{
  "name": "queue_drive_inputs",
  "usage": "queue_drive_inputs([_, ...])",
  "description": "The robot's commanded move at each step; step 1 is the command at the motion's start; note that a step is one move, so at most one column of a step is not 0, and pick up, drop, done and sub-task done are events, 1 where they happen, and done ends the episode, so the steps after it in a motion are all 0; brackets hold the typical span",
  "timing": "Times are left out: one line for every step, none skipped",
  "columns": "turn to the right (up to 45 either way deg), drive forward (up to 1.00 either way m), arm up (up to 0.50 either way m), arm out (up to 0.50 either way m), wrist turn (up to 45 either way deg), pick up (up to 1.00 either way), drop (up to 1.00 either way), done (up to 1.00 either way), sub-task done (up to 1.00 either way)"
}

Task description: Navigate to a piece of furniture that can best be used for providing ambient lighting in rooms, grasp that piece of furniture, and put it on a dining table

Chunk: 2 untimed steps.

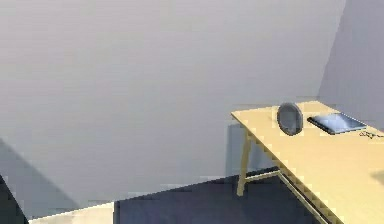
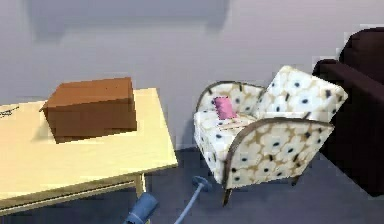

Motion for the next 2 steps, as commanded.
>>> queue_drive_inputs([0.0, 0.6, 0.0, 0.0, 0.0, 0.0, 0.0, 0.0, 0.0])
queue_drive_inputs([-45.0, 0.0, 0.0, 0.0, 0.0, 0.0, 0.0, 0.0, 0.0])
